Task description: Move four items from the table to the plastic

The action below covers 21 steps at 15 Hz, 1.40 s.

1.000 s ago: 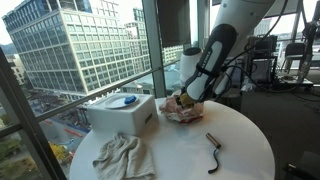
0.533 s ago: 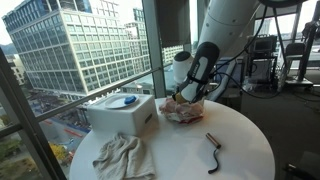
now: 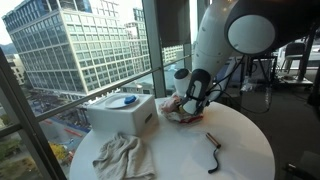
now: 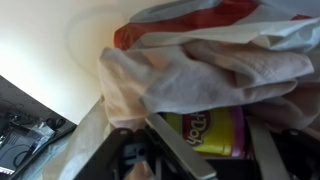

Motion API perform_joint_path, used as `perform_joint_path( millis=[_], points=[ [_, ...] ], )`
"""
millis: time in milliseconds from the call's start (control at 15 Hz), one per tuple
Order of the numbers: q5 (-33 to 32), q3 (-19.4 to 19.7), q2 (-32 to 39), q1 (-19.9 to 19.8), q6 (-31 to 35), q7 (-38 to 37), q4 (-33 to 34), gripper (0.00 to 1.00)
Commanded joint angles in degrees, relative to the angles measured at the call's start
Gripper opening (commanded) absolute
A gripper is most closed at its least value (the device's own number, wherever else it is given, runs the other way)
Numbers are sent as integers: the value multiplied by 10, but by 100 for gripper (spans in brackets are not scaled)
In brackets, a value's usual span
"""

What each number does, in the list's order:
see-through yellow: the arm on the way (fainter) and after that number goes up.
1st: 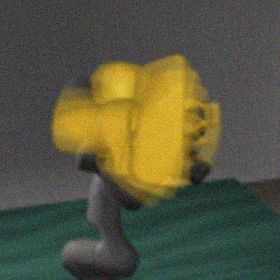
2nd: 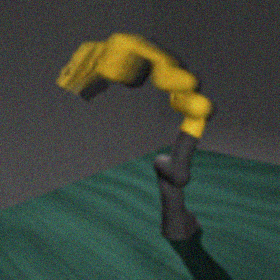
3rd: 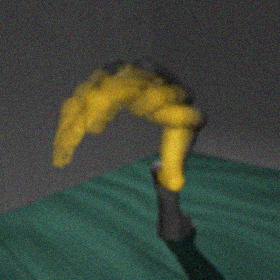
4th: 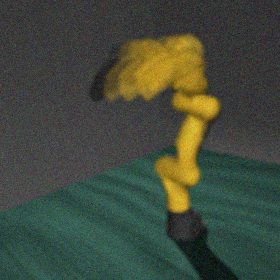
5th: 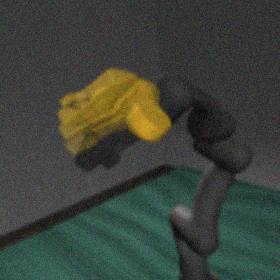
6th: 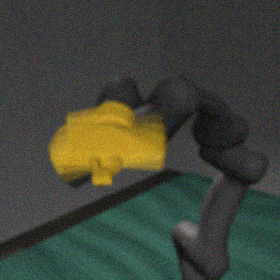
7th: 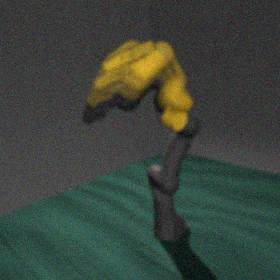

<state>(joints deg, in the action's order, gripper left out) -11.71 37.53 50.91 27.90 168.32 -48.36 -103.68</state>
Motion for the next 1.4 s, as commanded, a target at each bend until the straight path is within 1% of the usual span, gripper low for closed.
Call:
perform_joint_path(
  millis=[0,67,200,333,400,533,667,733,800,933,1000,1133,1333],
  points=[
    [6,31,-67,38,8,8,-66,97],
    [-1,53,-88,58,15,6,-94,100],
    [-8,94,-133,94,14,7,-146,100],
    [-8,115,-198,117,-16,28,-199,100],
    [20,98,-231,112,-40,74,-225,100],
    [32,103,-293,127,-59,126,-287,100],
    [10,102,-353,134,-68,149,-355,100],
    [-17,79,-376,113,-69,146,-382,100],
    [-23,65,-390,105,-73,150,-404,100],
    [-48,35,-383,88,-39,117,-438,100],
    [-21,48,-375,115,-25,128,-452,100],
    [-9,26,-353,114,8,106,-456,100],
    [21,-9,-335,105,24,91,-444,100]
  ],
)
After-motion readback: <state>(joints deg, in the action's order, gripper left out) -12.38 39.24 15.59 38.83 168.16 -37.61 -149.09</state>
